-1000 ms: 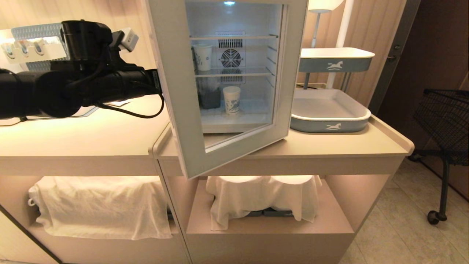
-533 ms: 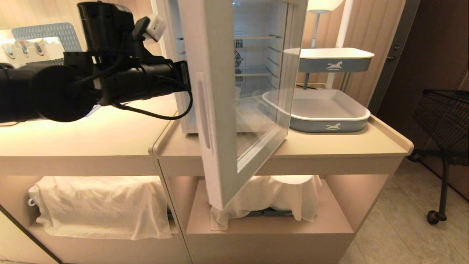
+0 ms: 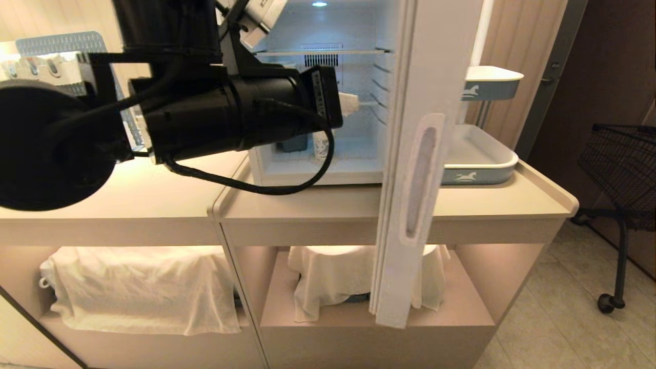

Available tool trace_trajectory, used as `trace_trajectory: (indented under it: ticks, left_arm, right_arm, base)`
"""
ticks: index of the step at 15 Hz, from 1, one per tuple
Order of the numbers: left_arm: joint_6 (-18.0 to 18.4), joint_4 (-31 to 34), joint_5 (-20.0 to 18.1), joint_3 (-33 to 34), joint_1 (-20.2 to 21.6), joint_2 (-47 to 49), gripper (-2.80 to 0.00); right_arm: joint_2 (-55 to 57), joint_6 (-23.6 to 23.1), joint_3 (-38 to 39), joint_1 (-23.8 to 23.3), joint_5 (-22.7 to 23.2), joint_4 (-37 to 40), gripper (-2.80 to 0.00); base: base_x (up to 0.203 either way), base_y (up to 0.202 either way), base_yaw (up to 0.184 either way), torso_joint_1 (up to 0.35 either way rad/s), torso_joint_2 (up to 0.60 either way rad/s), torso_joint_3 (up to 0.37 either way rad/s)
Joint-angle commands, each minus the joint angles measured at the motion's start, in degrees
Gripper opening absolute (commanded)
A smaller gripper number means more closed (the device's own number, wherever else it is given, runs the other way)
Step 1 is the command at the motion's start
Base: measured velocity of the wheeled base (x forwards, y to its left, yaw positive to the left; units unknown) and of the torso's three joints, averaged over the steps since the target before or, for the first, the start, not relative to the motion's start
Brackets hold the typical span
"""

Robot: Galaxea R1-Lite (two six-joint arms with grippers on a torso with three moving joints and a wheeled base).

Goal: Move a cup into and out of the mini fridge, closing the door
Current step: Open the freezer door

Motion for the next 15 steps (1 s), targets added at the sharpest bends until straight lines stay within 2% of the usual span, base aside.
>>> trace_trajectory:
  ticks: [1, 7, 13, 15]
  left_arm:
    - [-3.9, 0.0, -0.1, -0.1, -4.6, -2.3, -2.8]
    - [-3.9, -0.5, 1.5, -2.2, -15.9, 1.1, -2.8]
    - [-3.8, -0.5, 1.9, -7.6, -20.6, 8.4, -2.8]
    - [-1.9, -0.2, 1.7, -7.3, -20.0, 8.3, -2.8]
  right_arm:
    - [0.0, -0.1, 0.0, 0.0, 0.0, 0.0, -2.8]
    - [0.1, -0.1, 0.0, 0.0, 0.0, 0.0, -2.8]
    - [0.0, -0.1, 0.0, 0.0, 0.0, 0.0, -2.8]
    - [0.0, -0.1, 0.0, 0.0, 0.0, 0.0, -2.8]
  base:
    - [0.0, 0.0, 0.0, 0.0, 0.0, 0.0]
    - [0.0, 0.0, 0.0, 0.0, 0.0, 0.0]
    - [0.0, 0.0, 0.0, 0.0, 0.0, 0.0]
    - [0.0, 0.0, 0.0, 0.0, 0.0, 0.0]
